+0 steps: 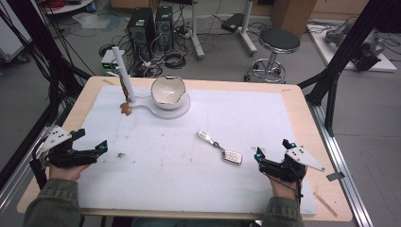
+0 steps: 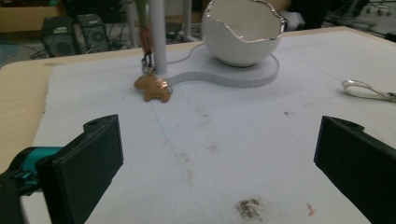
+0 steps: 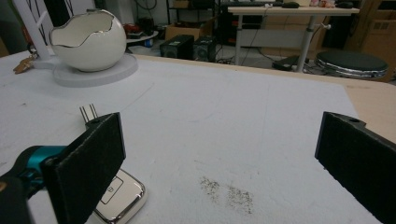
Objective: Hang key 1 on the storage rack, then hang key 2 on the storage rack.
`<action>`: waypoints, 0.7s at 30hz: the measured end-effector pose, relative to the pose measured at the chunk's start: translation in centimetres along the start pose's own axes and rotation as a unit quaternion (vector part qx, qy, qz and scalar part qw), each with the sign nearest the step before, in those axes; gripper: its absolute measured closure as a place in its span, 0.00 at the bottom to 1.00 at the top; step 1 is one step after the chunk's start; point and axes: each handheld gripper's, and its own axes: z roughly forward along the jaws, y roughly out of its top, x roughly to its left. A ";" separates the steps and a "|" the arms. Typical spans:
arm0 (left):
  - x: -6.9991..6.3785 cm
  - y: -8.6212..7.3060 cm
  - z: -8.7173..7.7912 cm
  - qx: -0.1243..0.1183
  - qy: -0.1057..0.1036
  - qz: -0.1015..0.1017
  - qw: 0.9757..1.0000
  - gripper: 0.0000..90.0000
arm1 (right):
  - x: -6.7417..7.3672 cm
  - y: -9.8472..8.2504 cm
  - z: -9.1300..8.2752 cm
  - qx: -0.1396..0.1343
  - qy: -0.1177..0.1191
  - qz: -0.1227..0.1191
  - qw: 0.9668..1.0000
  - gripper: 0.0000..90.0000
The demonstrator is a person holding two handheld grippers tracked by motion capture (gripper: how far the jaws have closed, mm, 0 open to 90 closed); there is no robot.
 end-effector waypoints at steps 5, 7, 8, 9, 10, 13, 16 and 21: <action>-0.2 -0.6 -0.5 -0.012 0.013 0.000 1.000 0.02 | 0.0 0.0 0.0 0.000 0.000 0.001 1.000 0.01; -0.3 -0.7 -0.6 -0.018 0.015 0.003 1.000 0.02 | 0.0 0.0 -0.1 0.000 -0.001 0.001 1.000 0.01; -0.4 -0.8 -0.6 -0.024 0.016 0.005 1.000 0.02 | 0.0 0.0 -0.1 -0.001 0.000 0.001 1.000 0.01; -0.4 -0.9 -0.7 -0.028 0.016 0.004 0.999 0.02 | 0.0 0.0 -0.1 0.000 0.001 0.002 1.000 0.01; -0.4 -0.9 -0.7 -0.029 0.017 0.003 0.999 0.02 | -0.1 0.0 -0.1 0.002 0.003 -0.001 1.000 0.01; -0.5 -1.3 -0.8 -0.033 0.022 0.003 0.999 0.02 | -0.1 0.1 0.0 0.009 0.007 -0.005 1.000 0.01; -0.4 -1.6 -0.9 -0.035 0.023 0.004 0.999 0.02 | 0.1 0.3 0.2 0.016 0.013 -0.005 1.000 0.01; -0.3 -2.0 -1.2 -0.041 0.031 0.006 0.999 0.02 | 0.4 0.4 0.3 0.023 0.016 -0.008 1.000 0.01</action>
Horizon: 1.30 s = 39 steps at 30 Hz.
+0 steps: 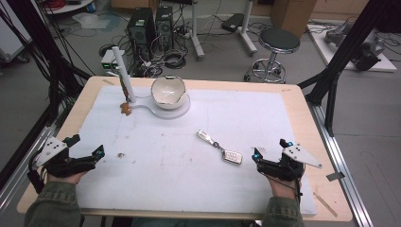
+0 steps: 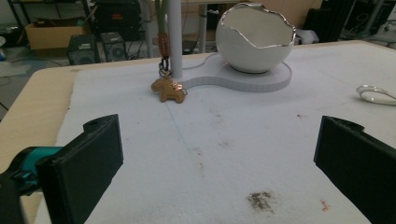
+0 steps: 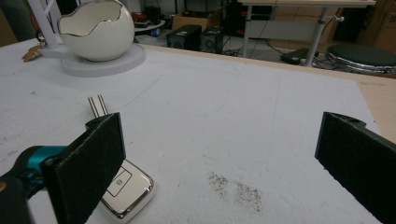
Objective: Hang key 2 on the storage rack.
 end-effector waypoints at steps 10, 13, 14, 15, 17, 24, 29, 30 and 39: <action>0.6 -0.6 0.0 0.004 0.014 -0.002 1.000 0.02 | 1.1 0.6 1.6 0.053 0.049 -0.027 0.997 0.01; 0.7 -0.6 0.0 0.003 0.015 -0.003 1.000 0.02 | 2.0 0.8 2.4 0.078 0.067 -0.039 0.994 0.01; 0.7 -0.7 0.0 0.002 0.016 -0.006 1.000 0.02 | 2.3 0.9 2.6 0.083 0.072 -0.042 0.993 0.01; 0.8 -0.7 -0.1 0.002 0.015 -0.007 1.000 0.02 | 2.7 1.0 2.8 0.089 0.075 -0.047 0.992 0.01; 0.8 -0.7 -0.1 0.000 0.016 -0.009 1.000 0.02 | 3.2 1.1 3.2 0.103 0.082 -0.055 0.990 0.01; 0.9 -0.8 -0.1 0.010 0.010 -0.013 1.000 0.02 | 3.7 1.0 4.0 0.130 0.089 -0.058 0.986 0.01; 0.8 -0.8 0.1 0.012 0.000 -0.016 1.000 0.02 | 3.5 0.9 4.7 0.142 0.104 -0.045 0.983 0.01; 0.8 -0.8 0.1 0.013 -0.002 -0.018 1.000 0.02 | 3.5 0.9 4.9 0.147 0.106 -0.046 0.982 0.01; 0.7 -0.8 0.2 0.016 -0.016 -0.020 1.000 0.02 | 4.0 1.5 6.3 0.169 0.120 -0.059 0.976 0.01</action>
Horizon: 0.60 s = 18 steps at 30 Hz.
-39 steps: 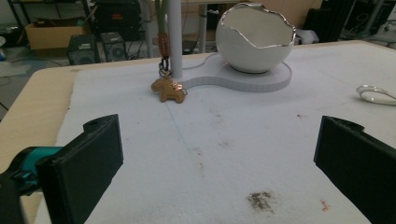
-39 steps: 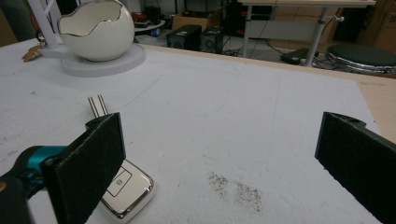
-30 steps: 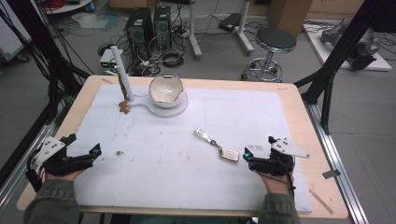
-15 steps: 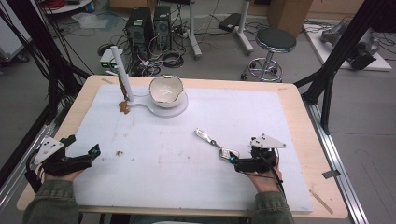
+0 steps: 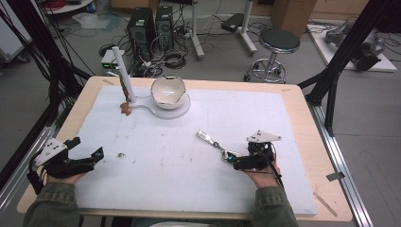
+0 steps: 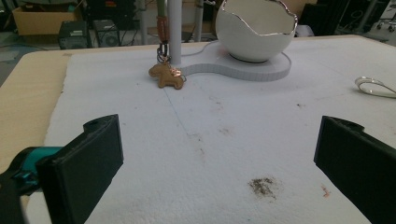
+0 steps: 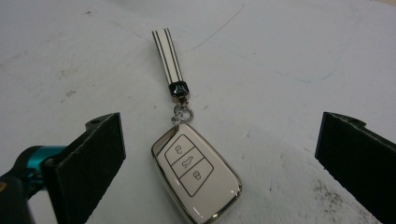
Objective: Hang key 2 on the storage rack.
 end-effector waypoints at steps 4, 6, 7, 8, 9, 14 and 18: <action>0.0 0.0 0.1 0.003 -0.005 0.001 1.000 0.02 | 0.0 0.6 0.7 0.015 0.006 -0.002 1.000 0.01; -0.1 0.0 0.1 0.003 -0.006 0.001 1.000 0.02 | 0.1 0.9 0.9 0.021 0.008 -0.002 1.000 0.01; 0.0 0.0 0.1 0.003 -0.006 0.001 1.000 0.02 | 0.2 1.1 1.0 0.021 0.009 -0.004 1.000 0.01; 0.0 0.0 0.1 0.003 -0.006 0.000 1.000 0.02 | 0.3 1.3 1.0 0.022 0.008 -0.005 1.000 0.01; 0.0 0.0 0.1 0.003 -0.007 -0.001 1.000 0.02 | 0.3 1.6 1.1 0.023 0.007 -0.008 1.000 0.01; 0.0 0.0 0.1 0.005 -0.009 -0.001 1.000 0.02 | 0.5 2.5 1.6 0.027 0.017 -0.005 0.999 0.01; 0.1 0.0 0.0 0.003 -0.008 -0.004 1.000 0.02 | 0.6 3.7 2.3 0.027 0.027 -0.001 0.999 0.01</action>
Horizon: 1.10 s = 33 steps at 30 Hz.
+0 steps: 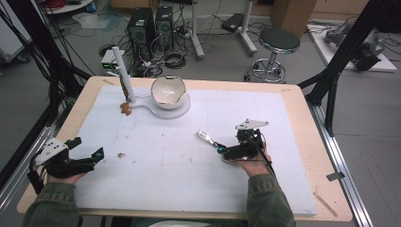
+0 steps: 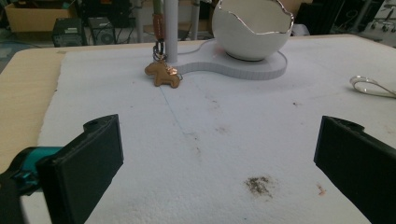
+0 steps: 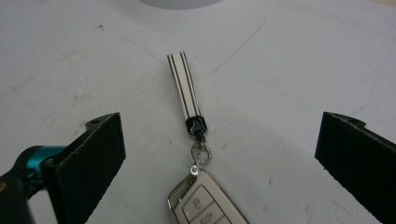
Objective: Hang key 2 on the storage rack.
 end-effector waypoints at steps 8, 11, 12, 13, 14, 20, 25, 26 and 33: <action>0.1 -0.1 -0.3 -0.001 0.005 -0.001 1.000 0.02 | 0.5 2.3 1.3 0.026 0.014 -0.020 0.999 0.01; 0.1 -0.1 -0.3 0.001 0.004 0.000 1.000 0.02 | 0.6 3.0 1.8 0.033 0.019 -0.025 0.999 0.01; 0.1 -0.1 -0.3 0.001 0.004 0.000 1.000 0.02 | 0.7 3.2 1.9 0.030 0.021 -0.029 0.999 0.01; 0.1 -0.1 -0.3 0.001 0.004 0.000 1.000 0.02 | 0.7 3.4 2.0 0.031 0.026 -0.027 0.999 0.01; 0.1 -0.1 -0.2 0.000 0.005 -0.001 1.000 0.02 | 0.8 3.6 2.2 0.031 0.026 -0.029 0.999 0.01; 0.1 -0.1 -0.2 0.004 0.004 -0.002 1.000 0.02 | 1.2 4.3 3.4 0.042 0.028 -0.036 0.998 0.01; 0.2 -0.1 -0.2 0.003 0.003 -0.003 1.000 0.02 | 1.8 5.0 4.2 0.051 0.033 -0.040 0.997 0.01; 0.2 -0.1 -0.2 0.003 0.003 -0.003 1.000 0.02 | 1.8 5.1 4.5 0.049 0.035 -0.048 0.997 0.01; 0.2 -0.1 -0.2 0.003 0.002 -0.003 1.000 0.02 | 2.2 5.4 6.0 0.070 0.036 -0.053 0.995 0.01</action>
